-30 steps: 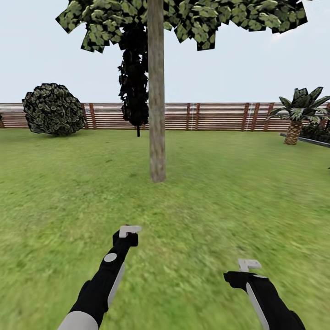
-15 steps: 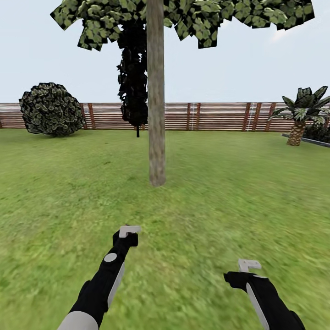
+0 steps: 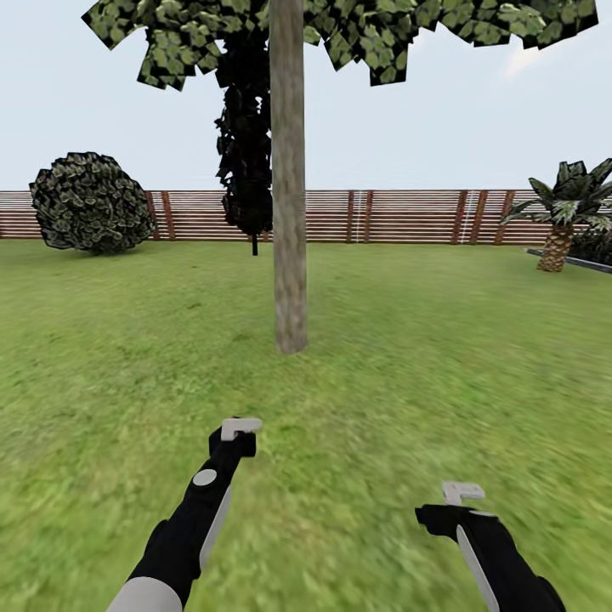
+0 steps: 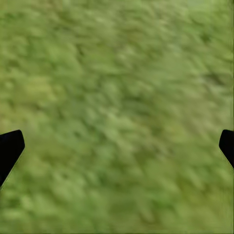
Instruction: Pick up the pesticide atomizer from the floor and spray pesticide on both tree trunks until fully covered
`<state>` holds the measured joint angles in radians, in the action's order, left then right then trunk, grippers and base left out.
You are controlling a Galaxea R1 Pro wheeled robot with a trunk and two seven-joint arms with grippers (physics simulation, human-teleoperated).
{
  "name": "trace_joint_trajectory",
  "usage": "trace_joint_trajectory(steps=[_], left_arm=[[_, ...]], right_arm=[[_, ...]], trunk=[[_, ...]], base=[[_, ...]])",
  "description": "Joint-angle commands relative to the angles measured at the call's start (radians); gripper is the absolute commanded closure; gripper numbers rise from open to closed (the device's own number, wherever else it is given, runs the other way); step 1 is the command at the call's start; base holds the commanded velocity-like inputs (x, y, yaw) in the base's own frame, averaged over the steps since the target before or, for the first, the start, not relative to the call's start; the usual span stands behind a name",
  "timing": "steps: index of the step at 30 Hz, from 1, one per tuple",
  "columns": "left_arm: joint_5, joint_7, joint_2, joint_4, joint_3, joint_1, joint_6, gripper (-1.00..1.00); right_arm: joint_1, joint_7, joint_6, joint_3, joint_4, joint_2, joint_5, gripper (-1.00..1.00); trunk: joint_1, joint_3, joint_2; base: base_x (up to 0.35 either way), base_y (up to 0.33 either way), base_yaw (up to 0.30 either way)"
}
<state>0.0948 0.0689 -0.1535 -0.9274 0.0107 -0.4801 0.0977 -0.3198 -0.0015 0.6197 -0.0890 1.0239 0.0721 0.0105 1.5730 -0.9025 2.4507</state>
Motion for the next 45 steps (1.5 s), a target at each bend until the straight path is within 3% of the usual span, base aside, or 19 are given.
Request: trace_joint_trajectory(steps=[1, 45], left_arm=[[0.0, 0.0, 0.0, 0.0, 0.0, 0.0, 0.0, 1.0], [0.0, 0.0, 0.0, 0.0, 0.0, 0.0, 0.0, 1.0]], right_arm=[[0.0, 0.0, 0.0, 0.0, 0.0, 0.0, 0.0, -1.0], [0.0, 0.005, 0.0, -0.006, 0.001, 0.002, 0.002, -1.0]], trunk=[[0.0, 0.0, 0.0], [0.0, 0.0, 0.0]], base=[[0.337, 0.0, 0.0], [0.338, 0.0, 0.0]])
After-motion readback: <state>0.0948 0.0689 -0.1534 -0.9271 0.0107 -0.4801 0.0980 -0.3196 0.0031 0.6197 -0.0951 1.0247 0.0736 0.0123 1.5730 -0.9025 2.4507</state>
